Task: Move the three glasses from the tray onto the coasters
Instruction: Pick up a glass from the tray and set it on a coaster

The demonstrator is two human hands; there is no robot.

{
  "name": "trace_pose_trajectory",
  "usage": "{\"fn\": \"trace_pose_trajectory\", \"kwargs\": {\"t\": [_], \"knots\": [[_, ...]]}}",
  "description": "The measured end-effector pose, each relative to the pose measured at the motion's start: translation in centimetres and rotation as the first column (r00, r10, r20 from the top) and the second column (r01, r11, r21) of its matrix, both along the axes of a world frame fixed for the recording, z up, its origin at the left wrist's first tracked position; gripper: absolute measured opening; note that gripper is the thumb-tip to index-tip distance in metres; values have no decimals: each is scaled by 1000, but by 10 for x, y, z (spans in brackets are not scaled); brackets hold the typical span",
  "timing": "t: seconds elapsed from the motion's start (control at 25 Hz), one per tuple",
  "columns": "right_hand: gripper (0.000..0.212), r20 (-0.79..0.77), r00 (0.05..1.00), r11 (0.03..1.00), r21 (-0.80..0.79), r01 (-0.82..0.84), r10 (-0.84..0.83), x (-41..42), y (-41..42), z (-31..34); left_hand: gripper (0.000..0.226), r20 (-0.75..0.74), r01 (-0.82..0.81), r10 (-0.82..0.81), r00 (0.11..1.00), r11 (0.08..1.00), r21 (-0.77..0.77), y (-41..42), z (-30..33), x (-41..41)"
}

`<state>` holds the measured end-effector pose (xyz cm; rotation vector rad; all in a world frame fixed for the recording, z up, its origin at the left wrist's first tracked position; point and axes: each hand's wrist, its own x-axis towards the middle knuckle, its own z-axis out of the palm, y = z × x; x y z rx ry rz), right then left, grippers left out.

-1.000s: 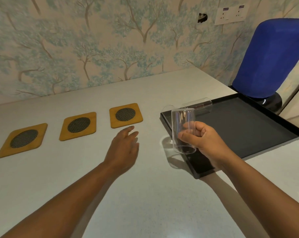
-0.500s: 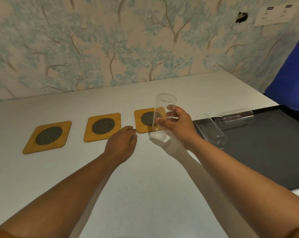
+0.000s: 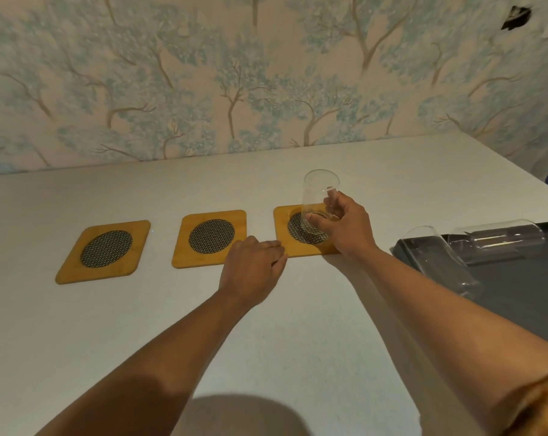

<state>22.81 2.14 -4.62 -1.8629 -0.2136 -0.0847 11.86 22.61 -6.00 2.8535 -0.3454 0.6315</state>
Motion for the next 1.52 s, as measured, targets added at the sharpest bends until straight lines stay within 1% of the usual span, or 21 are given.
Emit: {"fn": "trace_pose_trajectory", "kwargs": {"t": [0.28,0.48,0.8,1.04,1.2,1.28,1.44,1.52], "knots": [[95,27,1000,999,-45,-3,5,4,8,-11,24,-1,-18,18,1000,998,-56,3,-5,3],[97,52,998,988,-154,-15,24,0,7,-17,25,-5,-19,19,1000,996,-88,3,-8,4],[97,86,996,975,-220,17,2,-3,10,-18,26,9,-31,31,999,996,-85,4,-12,6],[94,123,992,958,-286,34,2,-3,12,-18,28,-10,-38,38,999,996,-86,5,-12,7],[95,126,992,952,-302,42,-4,-3,12,-18,30,-27,-34,31,999,995,-94,4,-10,7],[99,120,993,953,-299,44,-8,-3,12,-18,30,-25,-26,23,999,995,-95,4,-10,7],[122,113,992,967,-241,87,-61,-8,13,-14,30,-14,-21,20,1000,995,-96,4,-10,8],[127,127,989,969,-224,107,-80,-14,12,-11,30,-6,-21,20,1000,995,-94,4,-9,8]]}}
